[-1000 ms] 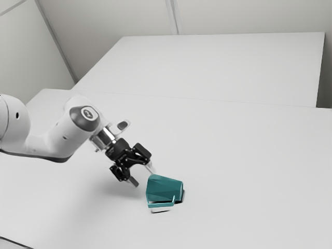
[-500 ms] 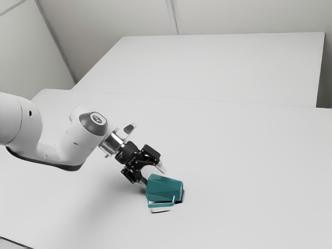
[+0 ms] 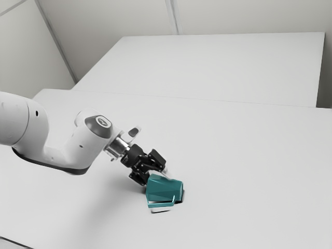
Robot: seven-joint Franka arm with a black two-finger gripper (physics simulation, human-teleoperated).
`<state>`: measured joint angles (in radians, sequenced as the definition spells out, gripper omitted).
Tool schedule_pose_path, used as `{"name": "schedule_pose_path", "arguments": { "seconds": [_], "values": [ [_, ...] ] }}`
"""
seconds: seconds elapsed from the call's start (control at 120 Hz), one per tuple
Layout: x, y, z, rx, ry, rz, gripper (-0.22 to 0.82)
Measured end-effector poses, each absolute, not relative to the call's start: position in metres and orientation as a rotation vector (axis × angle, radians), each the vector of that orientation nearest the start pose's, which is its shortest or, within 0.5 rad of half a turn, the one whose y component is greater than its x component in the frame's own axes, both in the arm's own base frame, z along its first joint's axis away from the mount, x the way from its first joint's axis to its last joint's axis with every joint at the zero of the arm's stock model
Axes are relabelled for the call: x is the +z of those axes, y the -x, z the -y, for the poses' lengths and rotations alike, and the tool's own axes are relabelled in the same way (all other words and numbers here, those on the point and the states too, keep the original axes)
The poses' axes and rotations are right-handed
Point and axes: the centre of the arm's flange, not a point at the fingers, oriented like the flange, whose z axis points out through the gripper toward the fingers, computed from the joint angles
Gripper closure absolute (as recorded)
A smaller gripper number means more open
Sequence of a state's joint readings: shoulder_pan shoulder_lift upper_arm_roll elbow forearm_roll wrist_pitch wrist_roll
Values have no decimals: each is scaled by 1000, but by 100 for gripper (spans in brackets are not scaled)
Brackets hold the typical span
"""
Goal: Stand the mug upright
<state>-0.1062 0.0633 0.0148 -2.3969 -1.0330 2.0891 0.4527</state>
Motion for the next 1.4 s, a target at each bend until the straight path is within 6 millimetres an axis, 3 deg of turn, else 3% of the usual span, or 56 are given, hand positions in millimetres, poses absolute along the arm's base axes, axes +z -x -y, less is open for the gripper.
{"name": "schedule_pose_path", "arguments": {
  "seconds": [0.15,0.258,0.525,0.867,1.142,1.4],
  "values": [
    [282,-463,93,-236,-2309,-163,50],
    [286,-464,93,-229,-2316,-156,57],
    [319,-467,97,-179,-2373,-62,74],
    [346,-468,101,-151,-2519,81,78],
    [385,-519,86,-31,-2837,415,78],
    [372,-544,75,-18,-2990,588,79]
  ]
}}
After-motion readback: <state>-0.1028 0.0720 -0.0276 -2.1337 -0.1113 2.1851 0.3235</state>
